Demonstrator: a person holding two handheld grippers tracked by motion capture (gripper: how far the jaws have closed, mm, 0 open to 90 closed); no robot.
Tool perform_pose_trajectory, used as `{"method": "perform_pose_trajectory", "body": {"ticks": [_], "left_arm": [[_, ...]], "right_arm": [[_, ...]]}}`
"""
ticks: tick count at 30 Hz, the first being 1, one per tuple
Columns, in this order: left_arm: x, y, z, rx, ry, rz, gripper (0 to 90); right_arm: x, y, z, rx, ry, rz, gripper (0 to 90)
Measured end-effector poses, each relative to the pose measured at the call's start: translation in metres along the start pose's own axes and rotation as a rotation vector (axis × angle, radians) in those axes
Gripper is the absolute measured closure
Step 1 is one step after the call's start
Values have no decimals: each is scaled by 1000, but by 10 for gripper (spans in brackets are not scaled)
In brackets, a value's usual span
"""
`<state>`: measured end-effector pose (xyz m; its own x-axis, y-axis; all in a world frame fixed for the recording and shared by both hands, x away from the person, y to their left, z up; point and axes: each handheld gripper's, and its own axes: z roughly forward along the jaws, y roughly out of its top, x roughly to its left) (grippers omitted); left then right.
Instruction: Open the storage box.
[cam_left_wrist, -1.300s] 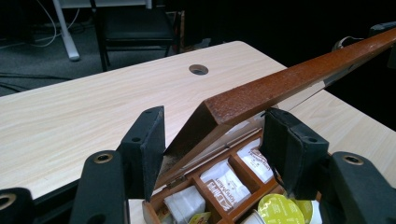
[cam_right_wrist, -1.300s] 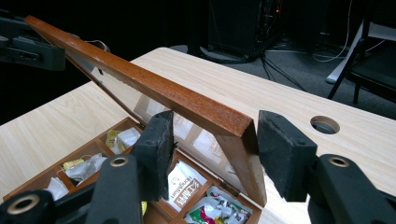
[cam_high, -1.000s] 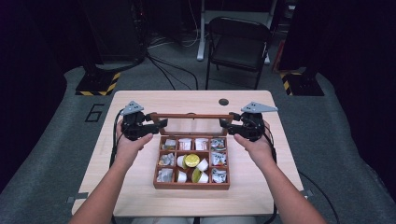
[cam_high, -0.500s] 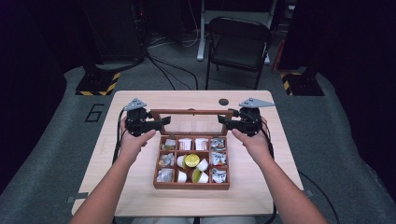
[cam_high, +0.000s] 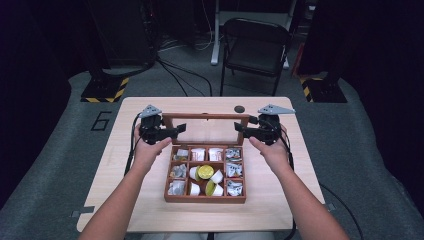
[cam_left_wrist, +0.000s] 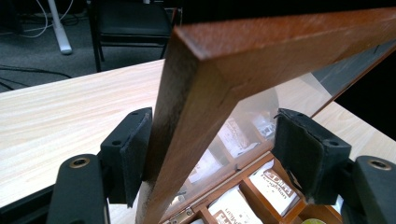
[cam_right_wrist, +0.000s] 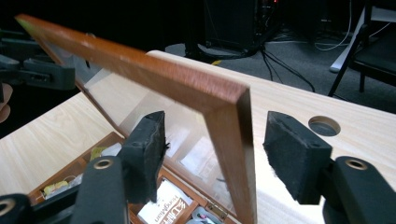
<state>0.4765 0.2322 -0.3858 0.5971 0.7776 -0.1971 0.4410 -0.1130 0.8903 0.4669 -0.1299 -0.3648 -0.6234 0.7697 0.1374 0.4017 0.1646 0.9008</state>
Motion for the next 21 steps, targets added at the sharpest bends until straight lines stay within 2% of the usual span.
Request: {"method": "perform_pose_trajectory", "body": {"ticks": [5,8,10,13,18,19,21], "left_arm": [[1,-3,3,-3,10,-2,285],[2,-5,5,-3,11,-8,286],[2,-6,6,5,13,-14,286],[2,-6,6,3,20,-2,288],[3,-7,6,4,32,13,298],[3,-9,7,2,31,-9,300],[5,-11,9,-1,35,-11,301]], "right_arm": [[1,-11,11,40,-21,-25,344],[2,-13,15,44,-26,-25,354],[2,-14,17,38,-28,-29,374],[2,-13,19,27,-33,-30,407],[0,-10,20,4,-29,-3,437],[0,-9,20,4,-31,-5,438],[0,-9,21,5,-38,-6,438]]}}
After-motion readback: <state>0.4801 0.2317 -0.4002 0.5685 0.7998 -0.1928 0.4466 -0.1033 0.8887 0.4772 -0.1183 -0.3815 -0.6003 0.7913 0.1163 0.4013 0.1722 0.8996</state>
